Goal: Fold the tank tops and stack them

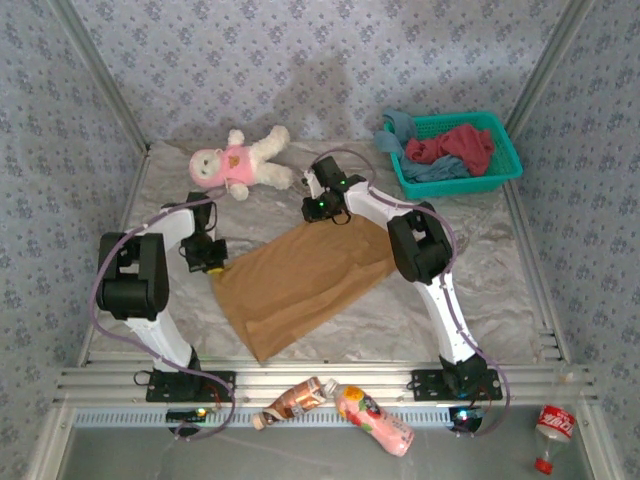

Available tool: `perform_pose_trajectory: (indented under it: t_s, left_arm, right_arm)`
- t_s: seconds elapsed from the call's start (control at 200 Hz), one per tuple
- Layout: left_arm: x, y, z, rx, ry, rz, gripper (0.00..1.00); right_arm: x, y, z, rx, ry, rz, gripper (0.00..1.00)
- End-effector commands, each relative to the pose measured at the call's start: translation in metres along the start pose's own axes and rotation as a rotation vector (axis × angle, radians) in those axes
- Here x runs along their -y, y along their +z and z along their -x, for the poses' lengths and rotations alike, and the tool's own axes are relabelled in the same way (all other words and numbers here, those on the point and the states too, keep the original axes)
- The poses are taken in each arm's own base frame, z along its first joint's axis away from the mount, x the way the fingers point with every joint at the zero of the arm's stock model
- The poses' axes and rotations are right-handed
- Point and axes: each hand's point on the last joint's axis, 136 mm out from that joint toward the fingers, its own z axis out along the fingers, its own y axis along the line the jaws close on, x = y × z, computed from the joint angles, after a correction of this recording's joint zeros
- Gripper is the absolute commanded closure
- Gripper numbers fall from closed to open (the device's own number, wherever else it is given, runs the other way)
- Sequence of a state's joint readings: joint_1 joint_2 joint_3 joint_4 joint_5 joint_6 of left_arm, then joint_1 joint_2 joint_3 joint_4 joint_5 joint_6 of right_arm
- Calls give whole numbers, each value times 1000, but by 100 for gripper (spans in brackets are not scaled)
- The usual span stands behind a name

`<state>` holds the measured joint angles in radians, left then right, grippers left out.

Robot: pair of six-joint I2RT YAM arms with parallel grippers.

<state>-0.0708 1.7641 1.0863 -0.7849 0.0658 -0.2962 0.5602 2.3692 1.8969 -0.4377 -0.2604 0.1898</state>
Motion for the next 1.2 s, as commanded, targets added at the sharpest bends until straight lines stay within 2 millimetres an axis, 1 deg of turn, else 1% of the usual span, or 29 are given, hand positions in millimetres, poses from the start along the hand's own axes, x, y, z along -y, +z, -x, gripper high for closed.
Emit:
perform_pose_trajectory:
  t_s: [0.0, 0.095, 0.215, 0.29, 0.415, 0.67, 0.775, 0.904, 0.984, 1.099, 1.194]
  left_arm:
    - [9, -23, 0, 50, 49, 14, 98]
    - [12, -34, -7, 72, 74, 38, 97]
    - [16, -47, -16, 101, 83, 44, 97]
    - [20, -55, -24, 114, 102, 50, 97]
    - [28, -66, -41, 131, 121, 41, 97]
    - [27, -90, -66, 172, 110, 50, 97]
    - [26, -94, -74, 177, 107, 37, 96]
    - [35, -100, -86, 181, 123, -1, 96]
    - [40, -98, -95, 175, 133, -20, 96]
    - [42, -95, -106, 166, 137, -28, 96]
    - [49, -94, -115, 162, 149, -52, 96]
  right_arm:
    - [-6, -27, 18, 69, -22, 24, 88]
    - [-7, -39, 21, 98, -25, 32, 89]
    - [-4, -51, 16, 117, -37, 32, 89]
    - [-3, -54, 10, 120, -38, 33, 89]
    - [0, -62, 5, 151, -29, 42, 89]
    - [-2, -70, 1, 193, -38, 72, 87]
    - [-5, -72, 4, 208, -38, 91, 87]
    - [-7, -78, 9, 233, -46, 101, 85]
    - [-8, -82, 9, 241, -47, 105, 85]
    - [-7, -86, 1, 244, -44, 104, 83]
    - [-4, -85, -9, 229, -31, 109, 84]
